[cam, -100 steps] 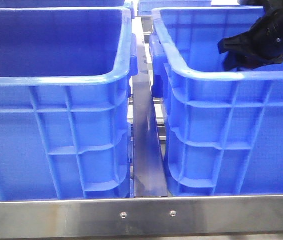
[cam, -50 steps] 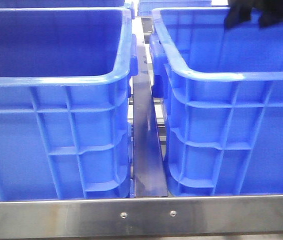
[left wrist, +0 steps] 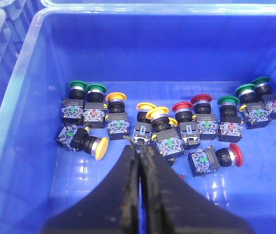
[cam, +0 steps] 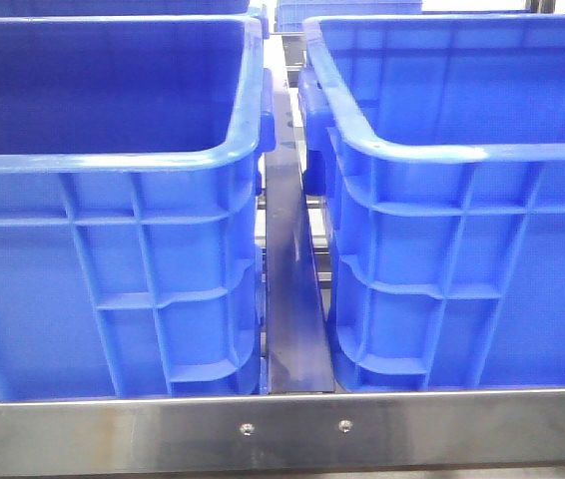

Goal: Pick red and yellow buttons and place in box

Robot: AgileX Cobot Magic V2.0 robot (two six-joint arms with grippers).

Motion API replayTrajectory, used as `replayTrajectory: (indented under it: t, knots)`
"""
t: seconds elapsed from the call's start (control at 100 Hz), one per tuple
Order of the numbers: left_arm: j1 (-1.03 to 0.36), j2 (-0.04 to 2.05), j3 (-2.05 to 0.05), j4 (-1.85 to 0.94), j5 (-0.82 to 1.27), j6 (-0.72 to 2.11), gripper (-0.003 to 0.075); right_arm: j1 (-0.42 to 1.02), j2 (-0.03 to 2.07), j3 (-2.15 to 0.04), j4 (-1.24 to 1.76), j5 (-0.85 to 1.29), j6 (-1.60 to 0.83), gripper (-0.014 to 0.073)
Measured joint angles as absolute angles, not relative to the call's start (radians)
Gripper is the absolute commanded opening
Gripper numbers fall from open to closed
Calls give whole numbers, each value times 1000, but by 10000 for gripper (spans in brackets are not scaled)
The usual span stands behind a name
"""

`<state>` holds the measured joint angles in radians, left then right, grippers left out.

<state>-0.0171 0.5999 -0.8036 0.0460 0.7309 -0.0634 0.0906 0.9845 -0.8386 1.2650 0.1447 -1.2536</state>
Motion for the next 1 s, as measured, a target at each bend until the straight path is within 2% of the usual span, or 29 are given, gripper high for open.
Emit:
replayTrajectory:
  t: [0.17,0.41,0.53,0.58,0.65,0.8,0.85,0.92,1.0]
  knots:
    - [-17,600,-804,46,731,-62,-19,91,817,-715,1265,147,-1254,339]
    - [-17,600,-804,46,733,-62,-18,91,676,-601,1265,122,-1254,-95]
    - [-17,600,-804,46,739,-62,2,91,653,-593,1265,110,-1254,-104]
    - [-17,600,-804,46,744,-62,45,91,653,-593,1265,109,-1254,-104]
    - [-17,602,-804,46,752,-62,152,91,653,-592,1265,109,-1254,-104]
    - [-17,620,-804,21,758,-55,526,91,653,-589,1265,106,-1254,-104]
    - [-17,632,-804,11,758,-55,615,91,653,-589,1265,106,-1254,-104]
    - [-17,656,-804,0,758,-53,670,91,653,-589,1265,106,-1254,-104]
    - [-17,701,-804,-19,748,-53,672,91,653,-589,1265,106,-1254,-104]
